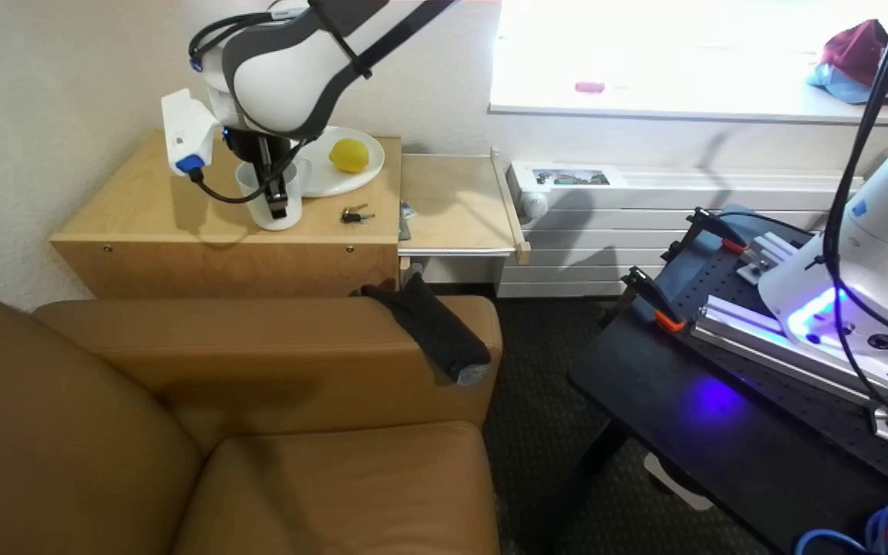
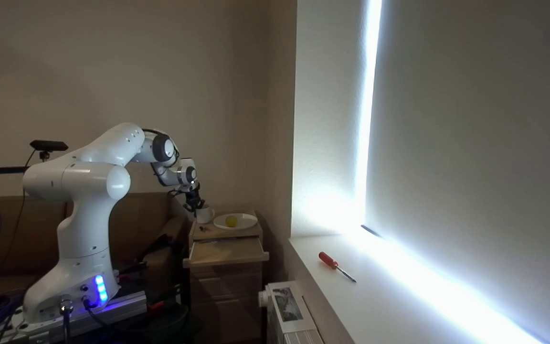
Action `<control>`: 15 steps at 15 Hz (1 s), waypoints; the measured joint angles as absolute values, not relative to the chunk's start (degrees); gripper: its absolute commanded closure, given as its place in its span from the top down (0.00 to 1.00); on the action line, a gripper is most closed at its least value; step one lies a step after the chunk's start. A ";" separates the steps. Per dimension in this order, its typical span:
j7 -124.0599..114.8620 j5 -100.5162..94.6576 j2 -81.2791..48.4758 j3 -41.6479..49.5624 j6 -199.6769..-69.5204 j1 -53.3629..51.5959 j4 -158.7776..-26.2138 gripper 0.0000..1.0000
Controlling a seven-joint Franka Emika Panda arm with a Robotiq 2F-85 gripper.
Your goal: Put the white mug on the nightstand shelf, place the mug on the top of the night stand
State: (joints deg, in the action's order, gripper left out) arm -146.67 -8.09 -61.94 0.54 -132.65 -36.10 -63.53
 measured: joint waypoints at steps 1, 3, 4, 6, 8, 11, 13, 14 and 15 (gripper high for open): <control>-147.15 -8.09 -62.55 0.82 -131.44 -36.27 -62.26 0.30; -148.06 -8.08 -63.71 1.09 -128.79 -36.33 -59.69 0.38; -148.37 -8.04 -64.18 1.16 -127.34 -36.30 -58.37 0.44; -148.72 -7.46 -64.84 1.14 -124.82 -36.22 -55.82 0.59; -148.82 -6.42 -65.09 1.12 -123.08 -36.07 -53.95 0.73; -148.82 -3.77 -65.08 1.25 -121.76 -35.73 -51.73 0.95; -148.82 -2.46 -64.89 1.71 -121.57 -35.65 -50.48 1.00; -148.82 -1.75 -64.64 2.39 -121.57 -35.82 -50.00 1.00; -148.82 -1.60 -64.01 2.57 -121.57 -35.84 -49.83 1.00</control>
State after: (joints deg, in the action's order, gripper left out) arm -148.82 -1.60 -64.01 2.57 -121.57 -35.84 -49.83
